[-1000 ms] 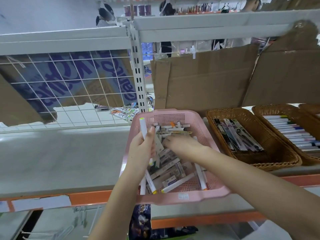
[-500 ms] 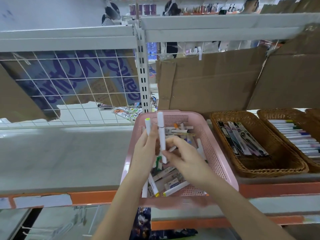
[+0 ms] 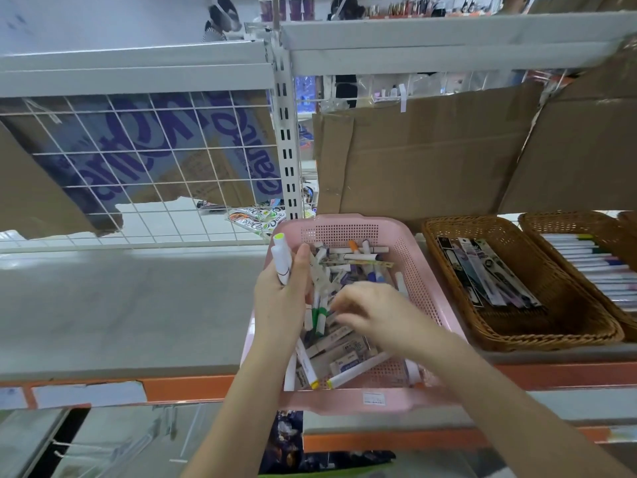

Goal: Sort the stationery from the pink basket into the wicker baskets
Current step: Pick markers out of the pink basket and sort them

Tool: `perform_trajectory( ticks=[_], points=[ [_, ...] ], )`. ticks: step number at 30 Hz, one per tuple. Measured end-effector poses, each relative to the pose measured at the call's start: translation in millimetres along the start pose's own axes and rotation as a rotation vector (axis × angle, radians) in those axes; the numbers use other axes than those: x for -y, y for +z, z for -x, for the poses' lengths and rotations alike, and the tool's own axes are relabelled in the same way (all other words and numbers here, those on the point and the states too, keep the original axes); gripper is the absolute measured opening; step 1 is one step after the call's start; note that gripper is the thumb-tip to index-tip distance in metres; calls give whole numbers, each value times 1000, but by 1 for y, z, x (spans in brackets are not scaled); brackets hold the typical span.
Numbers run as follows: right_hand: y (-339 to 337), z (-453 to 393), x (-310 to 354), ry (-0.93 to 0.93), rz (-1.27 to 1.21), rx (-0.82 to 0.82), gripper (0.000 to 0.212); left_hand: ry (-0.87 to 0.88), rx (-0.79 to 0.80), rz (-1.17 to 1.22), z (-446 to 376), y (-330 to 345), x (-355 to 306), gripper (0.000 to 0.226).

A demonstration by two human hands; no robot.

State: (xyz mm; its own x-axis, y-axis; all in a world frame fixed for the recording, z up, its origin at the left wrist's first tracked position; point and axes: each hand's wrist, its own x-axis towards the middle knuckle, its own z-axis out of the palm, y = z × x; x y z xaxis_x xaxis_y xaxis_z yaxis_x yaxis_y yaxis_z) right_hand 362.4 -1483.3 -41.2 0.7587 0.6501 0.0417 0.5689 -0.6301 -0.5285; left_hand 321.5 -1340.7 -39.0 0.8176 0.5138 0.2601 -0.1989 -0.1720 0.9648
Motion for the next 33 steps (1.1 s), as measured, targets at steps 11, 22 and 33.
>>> perform_trajectory(
  ticks=[11, 22, 33],
  points=[
    [3, -67, -46, -14, 678, 231, 25, -110, 49, 24, 1, 0, -4, 51],
    [-31, -47, -56, -7, 512, 137, 19, -156, 44, 29, 0, 1, -2, 54],
    [-42, 12, -43, 176, -279, -291, 17, -135, 56, 69, 1, 3, -4, 52]
  ],
)
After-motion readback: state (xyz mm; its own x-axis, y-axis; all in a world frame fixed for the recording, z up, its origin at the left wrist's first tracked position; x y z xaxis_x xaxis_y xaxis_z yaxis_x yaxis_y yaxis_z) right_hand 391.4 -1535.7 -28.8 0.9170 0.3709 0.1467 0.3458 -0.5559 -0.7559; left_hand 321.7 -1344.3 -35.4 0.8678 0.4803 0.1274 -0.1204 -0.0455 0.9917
